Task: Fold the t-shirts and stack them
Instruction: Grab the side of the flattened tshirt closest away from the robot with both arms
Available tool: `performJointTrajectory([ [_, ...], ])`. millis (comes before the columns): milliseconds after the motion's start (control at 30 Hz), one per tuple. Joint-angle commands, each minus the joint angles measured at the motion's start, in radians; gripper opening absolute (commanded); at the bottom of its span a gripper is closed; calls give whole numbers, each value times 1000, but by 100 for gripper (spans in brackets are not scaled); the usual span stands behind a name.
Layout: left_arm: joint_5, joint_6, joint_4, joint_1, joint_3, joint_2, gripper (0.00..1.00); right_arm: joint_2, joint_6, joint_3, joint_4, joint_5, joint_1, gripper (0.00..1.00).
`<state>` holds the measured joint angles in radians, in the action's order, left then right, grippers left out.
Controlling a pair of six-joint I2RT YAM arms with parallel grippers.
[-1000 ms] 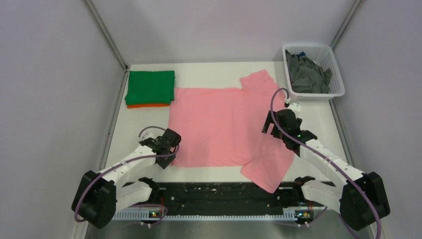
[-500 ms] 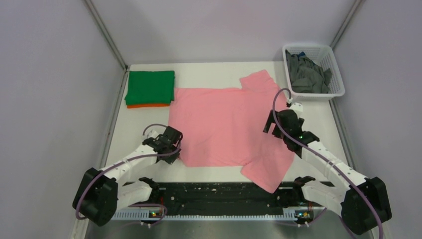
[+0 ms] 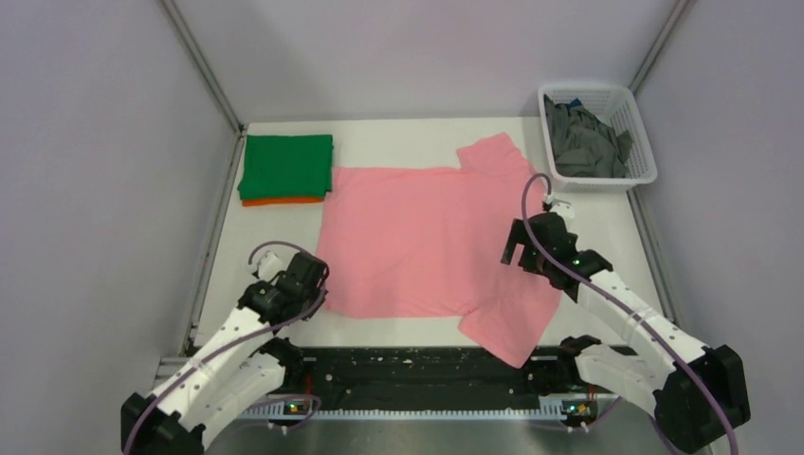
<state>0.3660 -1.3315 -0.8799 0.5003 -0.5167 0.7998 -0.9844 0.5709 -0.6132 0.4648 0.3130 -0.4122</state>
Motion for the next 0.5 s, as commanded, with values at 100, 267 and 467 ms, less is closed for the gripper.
performJointTrajectory([
  [100,50,38,-69,3,26,-179,0,33,80,-89,257,-60,-217,94],
  [267,38,46,-68,3,16,-172,0,8,183,-97,403,-53,-418,92],
  [467,38,59,-52,3,7,-152,0,-30,235,-29,511,-195,-552,82],
])
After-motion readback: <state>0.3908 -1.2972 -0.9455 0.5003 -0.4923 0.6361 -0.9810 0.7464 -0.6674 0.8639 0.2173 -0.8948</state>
